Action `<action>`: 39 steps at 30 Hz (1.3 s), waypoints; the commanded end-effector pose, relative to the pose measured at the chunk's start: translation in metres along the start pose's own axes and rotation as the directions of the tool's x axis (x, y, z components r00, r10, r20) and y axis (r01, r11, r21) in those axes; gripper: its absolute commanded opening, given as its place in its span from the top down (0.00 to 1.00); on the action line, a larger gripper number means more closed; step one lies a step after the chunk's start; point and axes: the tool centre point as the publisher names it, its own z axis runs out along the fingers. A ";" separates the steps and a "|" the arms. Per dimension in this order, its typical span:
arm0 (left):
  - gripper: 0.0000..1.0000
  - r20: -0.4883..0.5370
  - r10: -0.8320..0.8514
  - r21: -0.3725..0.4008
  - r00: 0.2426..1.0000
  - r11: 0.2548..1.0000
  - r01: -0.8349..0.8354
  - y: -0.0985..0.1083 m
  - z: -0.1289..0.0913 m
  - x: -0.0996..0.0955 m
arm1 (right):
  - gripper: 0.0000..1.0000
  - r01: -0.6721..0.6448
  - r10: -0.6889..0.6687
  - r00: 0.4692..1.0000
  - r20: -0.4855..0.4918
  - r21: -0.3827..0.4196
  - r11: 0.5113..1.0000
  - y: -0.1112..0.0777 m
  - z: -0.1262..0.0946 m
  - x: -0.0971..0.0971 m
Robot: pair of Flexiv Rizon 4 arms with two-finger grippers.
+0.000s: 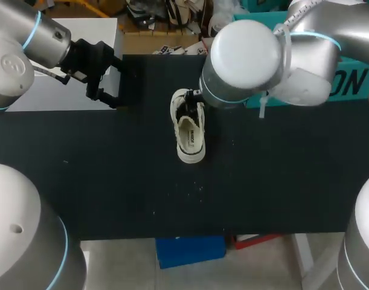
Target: Take the shoe out of the shoebox, open the shoe tongue, remove and reinsert the insole, then place the shoe into the shoebox
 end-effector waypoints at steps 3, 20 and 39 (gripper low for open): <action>0.00 -0.001 0.001 -0.003 1.000 1.000 -0.001 0.000 0.000 0.000 | 0.00 -0.007 0.003 0.999 0.035 0.106 0.994 0.024 0.053 0.034; 0.00 -0.001 0.001 -0.003 1.000 1.000 -0.001 0.000 0.000 0.000 | 0.49 -0.025 0.016 0.999 0.035 0.261 0.965 0.001 0.122 0.002; 0.00 -0.001 0.001 -0.003 1.000 1.000 -0.001 0.000 0.000 0.000 | 0.52 0.004 -0.001 1.000 -0.008 0.341 0.940 -0.003 0.159 -0.010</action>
